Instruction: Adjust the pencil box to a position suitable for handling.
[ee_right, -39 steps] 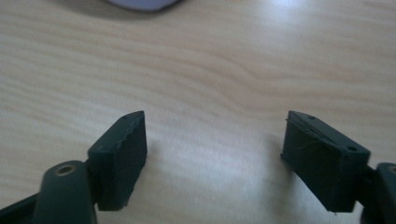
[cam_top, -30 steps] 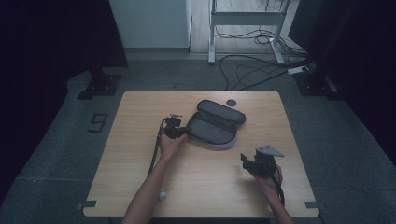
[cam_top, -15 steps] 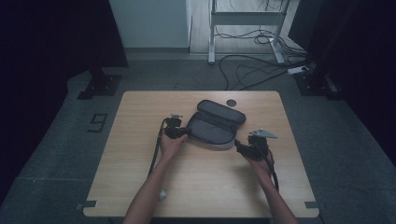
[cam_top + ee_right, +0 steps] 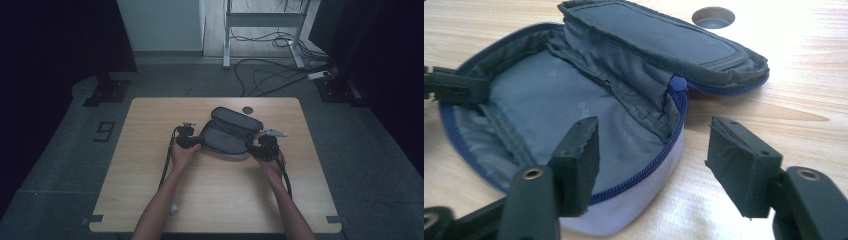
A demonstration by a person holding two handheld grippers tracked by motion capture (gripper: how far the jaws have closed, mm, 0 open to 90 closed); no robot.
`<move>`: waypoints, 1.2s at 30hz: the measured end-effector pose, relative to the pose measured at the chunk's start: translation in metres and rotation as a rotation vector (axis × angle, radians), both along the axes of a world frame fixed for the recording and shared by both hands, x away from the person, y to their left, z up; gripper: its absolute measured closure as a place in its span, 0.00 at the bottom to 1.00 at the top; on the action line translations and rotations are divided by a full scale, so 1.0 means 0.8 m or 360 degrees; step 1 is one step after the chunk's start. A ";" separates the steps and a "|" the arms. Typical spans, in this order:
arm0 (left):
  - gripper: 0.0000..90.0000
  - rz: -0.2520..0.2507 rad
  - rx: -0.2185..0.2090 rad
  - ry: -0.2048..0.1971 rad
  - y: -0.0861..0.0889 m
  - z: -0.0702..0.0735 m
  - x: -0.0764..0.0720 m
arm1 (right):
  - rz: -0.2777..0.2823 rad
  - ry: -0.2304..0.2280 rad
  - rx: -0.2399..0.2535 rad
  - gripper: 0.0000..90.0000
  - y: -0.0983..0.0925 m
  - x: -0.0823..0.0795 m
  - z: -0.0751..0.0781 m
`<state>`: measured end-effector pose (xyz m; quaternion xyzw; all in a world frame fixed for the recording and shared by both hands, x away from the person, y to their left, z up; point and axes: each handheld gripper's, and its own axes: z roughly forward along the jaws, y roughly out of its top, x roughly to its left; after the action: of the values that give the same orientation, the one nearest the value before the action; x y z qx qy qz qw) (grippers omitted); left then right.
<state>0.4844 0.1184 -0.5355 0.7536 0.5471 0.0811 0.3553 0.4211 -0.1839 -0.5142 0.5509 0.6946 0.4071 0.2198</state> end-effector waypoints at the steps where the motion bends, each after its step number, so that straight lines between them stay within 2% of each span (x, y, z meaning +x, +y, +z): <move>1: 0.69 0.0000 0.0000 0.0000 0.000 0.000 0.000 | -0.0007 0.0009 -0.0004 0.43 0.001 0.003 -0.003; 4: 0.68 -0.0004 -0.0006 0.0002 0.001 0.000 0.000 | -0.0029 0.0071 -0.0022 0.46 0.001 0.011 -0.013; 9: 0.68 -0.0001 -0.0007 0.0004 0.001 0.000 0.000 | -0.0031 0.0110 0.0001 0.53 -0.001 0.017 -0.020; 12: 0.69 -0.0001 -0.0002 0.0002 0.000 0.000 0.000 | -0.0014 0.0136 0.0005 0.60 0.001 0.020 -0.024; 14: 0.69 0.0000 -0.0002 0.0001 0.001 0.000 0.001 | -0.0009 0.0152 -0.0008 0.63 0.004 0.023 -0.026; 17: 0.71 0.0000 -0.0004 0.0001 0.001 0.000 0.001 | -0.0048 0.0179 -0.0063 0.69 0.008 0.026 -0.029; 19: 0.72 -0.0002 0.0000 -0.0001 0.000 0.000 0.001 | -0.0061 0.0198 -0.0052 0.71 0.008 0.028 -0.032; 23: 0.74 -0.0010 -0.0001 0.0002 0.001 0.000 0.001 | -0.0076 0.0203 -0.0072 0.77 0.009 0.029 -0.035; 26: 0.75 -0.0014 -0.0007 0.0004 0.002 0.000 0.002 | -0.0081 0.0199 -0.0094 0.87 0.007 0.029 -0.034; 27: 0.75 -0.0014 -0.0007 0.0004 0.002 0.000 0.002 | -0.0081 0.0199 -0.0094 0.87 0.007 0.029 -0.034; 28: 0.75 -0.0008 -0.0031 0.0015 0.003 0.000 0.003 | -0.0062 0.0196 -0.0124 0.91 0.006 0.029 -0.033; 32: 0.78 -0.0004 -0.0032 0.0018 0.004 0.000 0.004 | -0.0039 0.0192 -0.0139 0.94 0.006 0.028 -0.032; 36: 0.82 0.0000 -0.0030 0.0013 0.004 0.001 0.004 | -0.0025 0.0182 -0.0118 0.94 0.004 0.027 -0.032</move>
<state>0.4873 0.1213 -0.5345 0.7505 0.5494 0.0729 0.3601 0.4428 -0.1810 -0.5401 0.5703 0.7163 0.3470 0.2032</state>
